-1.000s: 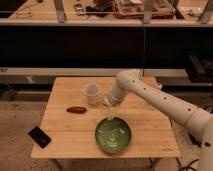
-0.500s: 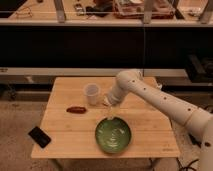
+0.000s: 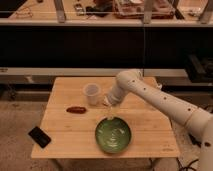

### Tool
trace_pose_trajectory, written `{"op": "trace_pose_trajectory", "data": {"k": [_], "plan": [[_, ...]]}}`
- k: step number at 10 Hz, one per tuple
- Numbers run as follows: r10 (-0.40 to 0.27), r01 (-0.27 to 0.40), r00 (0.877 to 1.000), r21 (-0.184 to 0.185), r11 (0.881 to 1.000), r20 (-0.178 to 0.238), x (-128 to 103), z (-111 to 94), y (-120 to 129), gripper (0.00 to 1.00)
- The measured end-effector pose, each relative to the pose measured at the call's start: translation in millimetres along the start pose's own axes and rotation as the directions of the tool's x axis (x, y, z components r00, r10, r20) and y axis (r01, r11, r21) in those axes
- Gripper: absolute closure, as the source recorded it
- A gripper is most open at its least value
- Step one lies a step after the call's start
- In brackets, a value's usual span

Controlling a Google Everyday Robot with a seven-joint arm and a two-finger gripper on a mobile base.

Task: Push the ceramic bowl across the table

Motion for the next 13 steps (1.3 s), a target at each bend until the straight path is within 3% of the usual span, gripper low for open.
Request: {"op": "trace_pose_trajectory", "data": {"k": [3, 5, 7, 9, 11, 13], "plan": [[0.010, -0.010, 1.000, -0.006, 1.000, 0.002, -7.1, -5.2, -4.8, 0.20], [0.015, -0.015, 1.000, -0.008, 1.000, 0.024, -23.6, -10.9, -26.2, 0.20], [0.014, -0.016, 0.996, 0.020, 1.000, 0.083, -45.8, -14.9, -75.6, 0.20], [0.034, -0.037, 0.989, 0.017, 0.999, 0.145, -66.6, -16.9, -116.6, 0.20], [0.099, -0.098, 0.978, -0.013, 0.995, 0.185, -95.1, -16.5, -151.1, 0.20], [0.162, -0.148, 0.963, -0.077, 0.986, 0.217, -122.0, -24.8, -172.8, 0.20]]}}
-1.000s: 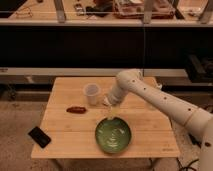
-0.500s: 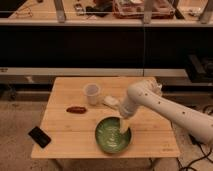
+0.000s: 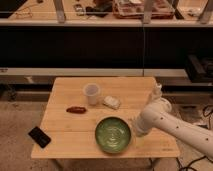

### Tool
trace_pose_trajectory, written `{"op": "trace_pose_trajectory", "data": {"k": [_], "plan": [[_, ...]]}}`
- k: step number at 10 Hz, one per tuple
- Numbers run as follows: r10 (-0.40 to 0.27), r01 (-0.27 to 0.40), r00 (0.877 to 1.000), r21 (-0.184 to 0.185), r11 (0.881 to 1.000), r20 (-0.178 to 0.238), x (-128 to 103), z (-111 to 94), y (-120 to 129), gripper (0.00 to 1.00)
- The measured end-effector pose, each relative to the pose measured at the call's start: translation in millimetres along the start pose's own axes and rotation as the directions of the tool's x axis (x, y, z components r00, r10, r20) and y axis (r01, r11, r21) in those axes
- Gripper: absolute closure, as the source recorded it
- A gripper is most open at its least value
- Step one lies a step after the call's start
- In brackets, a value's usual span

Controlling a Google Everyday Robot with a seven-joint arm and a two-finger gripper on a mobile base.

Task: Push the ceramic bowl across the table

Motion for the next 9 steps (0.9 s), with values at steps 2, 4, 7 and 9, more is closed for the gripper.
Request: {"op": "trace_pose_trajectory", "data": {"k": [2, 4, 7, 9], "plan": [[0.047, -0.048, 0.999, -0.038, 0.998, -0.005, -18.6, -2.1, -8.3, 0.20], [0.091, -0.094, 0.994, -0.052, 0.994, -0.068, -26.8, 11.1, -17.8, 0.20], [0.089, -0.096, 0.987, -0.046, 0.994, -0.136, -35.2, 43.4, -22.4, 0.20], [0.063, -0.068, 0.986, -0.028, 0.997, -0.156, -33.7, 53.7, -12.3, 0.20]]}}
